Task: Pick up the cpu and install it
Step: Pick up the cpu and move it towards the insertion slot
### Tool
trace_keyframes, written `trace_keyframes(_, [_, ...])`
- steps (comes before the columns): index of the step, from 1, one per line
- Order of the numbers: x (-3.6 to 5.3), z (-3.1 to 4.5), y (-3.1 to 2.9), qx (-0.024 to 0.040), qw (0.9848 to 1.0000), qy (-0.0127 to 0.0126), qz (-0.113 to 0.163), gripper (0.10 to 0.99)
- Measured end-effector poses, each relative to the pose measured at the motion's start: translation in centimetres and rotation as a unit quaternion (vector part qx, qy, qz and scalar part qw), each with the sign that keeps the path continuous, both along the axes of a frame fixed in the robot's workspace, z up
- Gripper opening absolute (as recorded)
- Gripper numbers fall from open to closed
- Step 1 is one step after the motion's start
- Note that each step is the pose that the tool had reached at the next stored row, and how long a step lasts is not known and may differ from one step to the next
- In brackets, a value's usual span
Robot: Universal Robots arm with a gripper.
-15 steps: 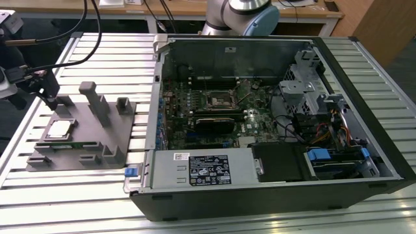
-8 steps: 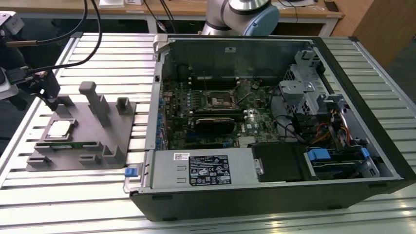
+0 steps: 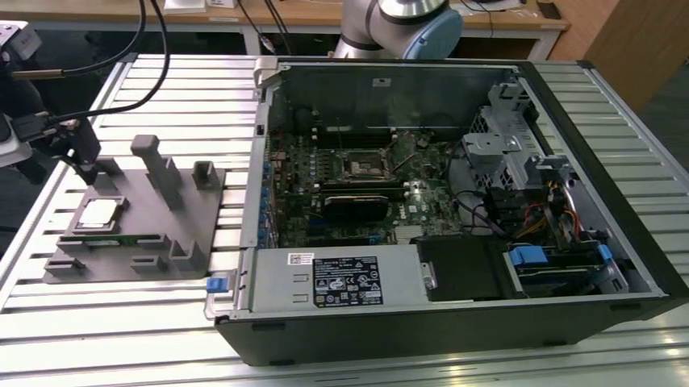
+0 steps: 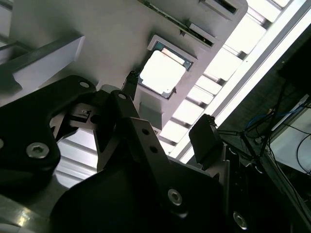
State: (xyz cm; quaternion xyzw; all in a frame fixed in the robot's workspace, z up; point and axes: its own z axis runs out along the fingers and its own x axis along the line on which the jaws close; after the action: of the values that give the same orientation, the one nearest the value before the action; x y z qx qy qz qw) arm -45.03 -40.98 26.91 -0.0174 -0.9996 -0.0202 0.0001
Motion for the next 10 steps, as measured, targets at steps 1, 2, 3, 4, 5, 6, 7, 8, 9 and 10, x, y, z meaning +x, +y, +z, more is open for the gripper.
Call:
trace_keyframes(1, [0.00,-0.03,0.00,0.0000,1.0000,0.0000,0.000,0.706])
trace_keyframes(2, [0.00,-0.07,0.00,0.0000,1.0000,0.0000,0.000,0.706])
trace_keyframes(3, [0.00,-0.11,0.00,0.0000,1.0000,0.0000,0.000,0.706])
trace_keyframes(4, [0.00,-0.14,0.00,0.0000,1.0000,0.0000,0.000,0.706])
trace_keyframes(5, [0.00,-0.17,0.00,0.0000,1.0000,0.0000,0.000,0.706])
trace_keyframes(6, [0.00,-0.20,0.00,0.0000,1.0000,0.0001,0.000,0.706])
trace_keyframes(7, [0.00,-0.23,0.00,-0.0001,1.0000,0.0001,0.000,0.706])
trace_keyframes(8, [0.00,-0.27,0.00,0.0000,1.0000,0.0000,0.000,0.706])
trace_keyframes(9, [0.00,-0.30,0.00,0.0000,1.0000,0.0000,0.000,0.706])
trace_keyframes(10, [0.00,-0.32,0.00,0.0000,1.0000,0.0000,0.000,0.706])
